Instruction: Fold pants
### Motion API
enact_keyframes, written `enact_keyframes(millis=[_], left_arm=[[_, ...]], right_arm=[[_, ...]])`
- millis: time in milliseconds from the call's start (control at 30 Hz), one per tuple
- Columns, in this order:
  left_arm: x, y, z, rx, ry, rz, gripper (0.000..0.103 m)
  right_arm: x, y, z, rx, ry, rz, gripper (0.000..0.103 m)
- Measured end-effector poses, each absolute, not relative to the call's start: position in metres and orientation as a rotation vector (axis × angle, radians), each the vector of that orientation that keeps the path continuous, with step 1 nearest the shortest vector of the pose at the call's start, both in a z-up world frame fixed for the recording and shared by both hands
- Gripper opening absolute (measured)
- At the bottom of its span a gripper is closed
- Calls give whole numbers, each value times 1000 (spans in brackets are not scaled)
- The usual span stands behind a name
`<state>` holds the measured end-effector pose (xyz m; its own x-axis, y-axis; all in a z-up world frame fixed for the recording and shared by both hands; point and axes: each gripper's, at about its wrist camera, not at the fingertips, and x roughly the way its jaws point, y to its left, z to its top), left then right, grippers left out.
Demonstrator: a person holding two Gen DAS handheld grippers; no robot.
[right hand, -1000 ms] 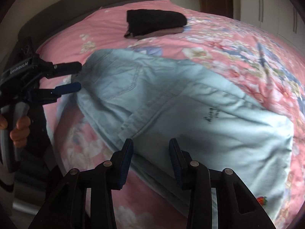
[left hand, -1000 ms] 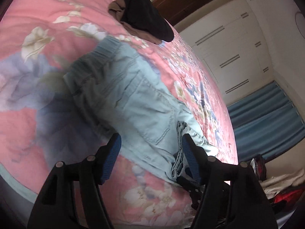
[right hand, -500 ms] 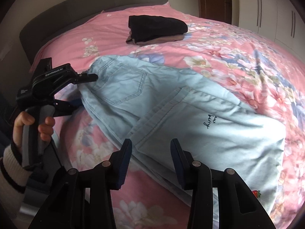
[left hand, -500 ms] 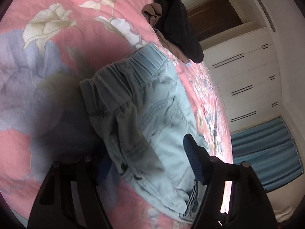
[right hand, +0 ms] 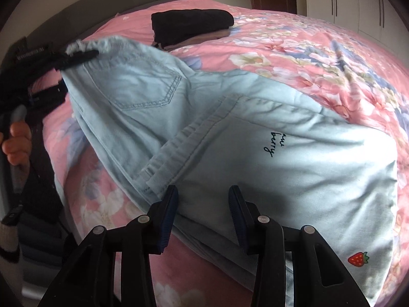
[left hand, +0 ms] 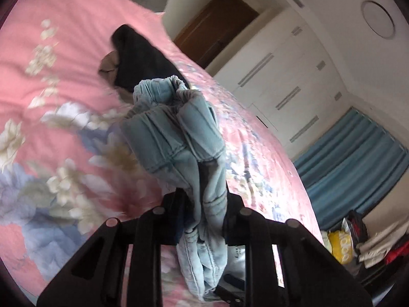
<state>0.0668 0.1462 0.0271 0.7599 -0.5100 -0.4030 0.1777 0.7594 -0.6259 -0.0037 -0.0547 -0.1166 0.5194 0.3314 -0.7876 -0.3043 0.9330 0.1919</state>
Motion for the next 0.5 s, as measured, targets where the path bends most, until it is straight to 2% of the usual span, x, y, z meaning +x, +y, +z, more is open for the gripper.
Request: enact_keyframes(millis=[133,267,500], left_arm=[[64,92,58,-476,576,-544,21],[57,41,60,-366,617,-631,21],[55,-40,16,-110,743,-682,21]], right_arm=[[-10,-78,-108,144,939,386,42],[-24,-123,-95,282,884,328,42],[-55,-226,-102,687,803,253,61]])
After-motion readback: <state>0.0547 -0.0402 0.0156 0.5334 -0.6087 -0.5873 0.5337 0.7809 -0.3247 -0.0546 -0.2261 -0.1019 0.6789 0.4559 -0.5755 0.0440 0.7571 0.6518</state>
